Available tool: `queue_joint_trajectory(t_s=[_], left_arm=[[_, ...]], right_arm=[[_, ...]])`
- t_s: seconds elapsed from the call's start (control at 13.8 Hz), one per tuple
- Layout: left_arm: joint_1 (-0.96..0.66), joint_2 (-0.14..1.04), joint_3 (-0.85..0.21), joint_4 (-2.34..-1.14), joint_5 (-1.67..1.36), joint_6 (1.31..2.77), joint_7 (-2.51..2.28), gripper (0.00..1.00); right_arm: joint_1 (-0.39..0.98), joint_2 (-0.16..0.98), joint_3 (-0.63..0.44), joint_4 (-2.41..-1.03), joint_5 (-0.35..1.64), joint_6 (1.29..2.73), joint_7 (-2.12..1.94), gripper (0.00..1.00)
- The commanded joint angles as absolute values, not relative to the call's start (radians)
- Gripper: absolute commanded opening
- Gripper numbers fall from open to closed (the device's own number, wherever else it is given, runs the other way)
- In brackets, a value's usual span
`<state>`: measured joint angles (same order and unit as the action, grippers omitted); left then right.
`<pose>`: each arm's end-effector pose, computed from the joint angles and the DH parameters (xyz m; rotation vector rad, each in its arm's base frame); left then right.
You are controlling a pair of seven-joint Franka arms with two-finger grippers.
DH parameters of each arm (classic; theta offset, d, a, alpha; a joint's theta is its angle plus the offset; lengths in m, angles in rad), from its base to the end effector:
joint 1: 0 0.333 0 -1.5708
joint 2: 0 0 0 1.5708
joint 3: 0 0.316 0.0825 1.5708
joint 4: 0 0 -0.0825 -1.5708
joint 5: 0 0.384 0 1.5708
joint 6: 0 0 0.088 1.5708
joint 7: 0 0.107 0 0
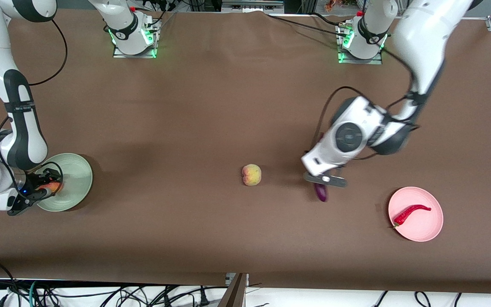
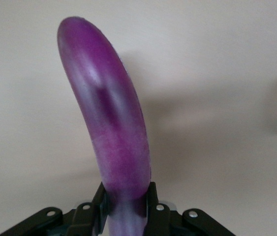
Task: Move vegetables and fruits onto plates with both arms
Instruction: 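Carry the eggplant toward the pink plate while the right gripper releases the pomegranate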
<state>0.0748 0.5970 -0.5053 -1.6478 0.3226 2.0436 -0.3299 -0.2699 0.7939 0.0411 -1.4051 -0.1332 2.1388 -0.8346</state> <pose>0.6282 -0.2261 0.2896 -3.0801 0.3222 0.1666 0.7025 -0.1753 0.2252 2.9270 1.0180 -0.1422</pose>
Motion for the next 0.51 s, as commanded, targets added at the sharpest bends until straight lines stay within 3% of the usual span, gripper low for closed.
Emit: queue_joint_trajectory(t_s=[0.0, 0.15, 0.44], left_arm=[[0.181, 0.581, -0.503, -1.593, 0.373, 2.023, -0.096, 0.01], [0.225, 0.600, -0.476, -1.543, 0.429, 2.023, 0.074, 0.02], [0.229, 0.639, -0.365, -1.479, 0.567, 2.037, 0.344, 0.02]], right_arm=[[-0.273, 0.769, 0.067, -1.402, -0.071, 2.117, -0.838, 1.00], [-0.236, 0.733, 0.103, -1.388, -0.054, 2.031, -0.815, 1.00], [-0.050, 0.700, 0.121, -1.286, -0.051, 1.856, -0.402, 1.00]])
